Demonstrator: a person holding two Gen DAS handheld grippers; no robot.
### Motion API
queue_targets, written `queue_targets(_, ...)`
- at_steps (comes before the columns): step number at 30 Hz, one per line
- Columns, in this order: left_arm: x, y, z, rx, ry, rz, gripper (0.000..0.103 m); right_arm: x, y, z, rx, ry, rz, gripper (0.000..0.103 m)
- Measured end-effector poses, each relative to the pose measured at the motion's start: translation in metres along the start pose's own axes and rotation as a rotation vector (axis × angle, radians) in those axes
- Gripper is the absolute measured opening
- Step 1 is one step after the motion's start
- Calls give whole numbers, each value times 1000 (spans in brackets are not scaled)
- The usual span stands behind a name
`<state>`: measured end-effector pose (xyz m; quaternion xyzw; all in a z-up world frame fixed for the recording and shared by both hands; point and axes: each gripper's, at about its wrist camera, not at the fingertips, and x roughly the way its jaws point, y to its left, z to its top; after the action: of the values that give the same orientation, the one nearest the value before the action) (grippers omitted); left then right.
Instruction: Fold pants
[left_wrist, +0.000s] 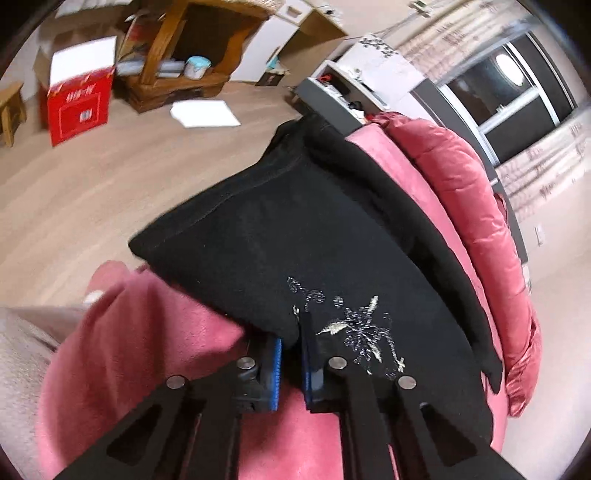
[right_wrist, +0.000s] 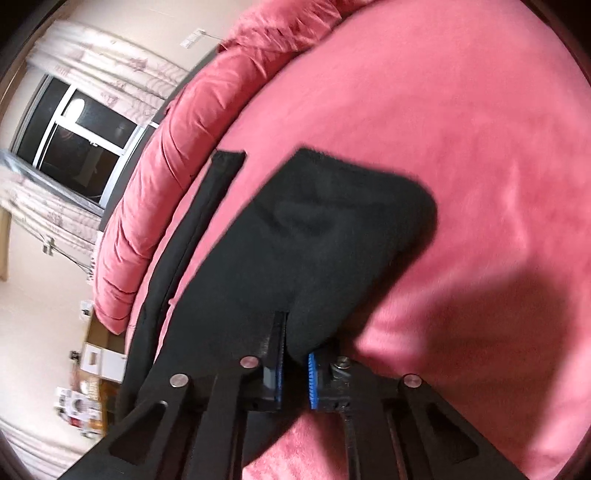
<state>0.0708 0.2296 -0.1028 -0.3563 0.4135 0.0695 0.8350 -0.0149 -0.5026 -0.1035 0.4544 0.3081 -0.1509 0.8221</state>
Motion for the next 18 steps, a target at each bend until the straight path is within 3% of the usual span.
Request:
queue_targets(9, -45, -26, -13, 165, 27, 14, 7, -36, 14, 14, -53, -79, -8, 8)
queue_targets(18, -72, -19, -47, 202, 112, 43, 7, -68, -5, 16, -64, -104, -65, 8)
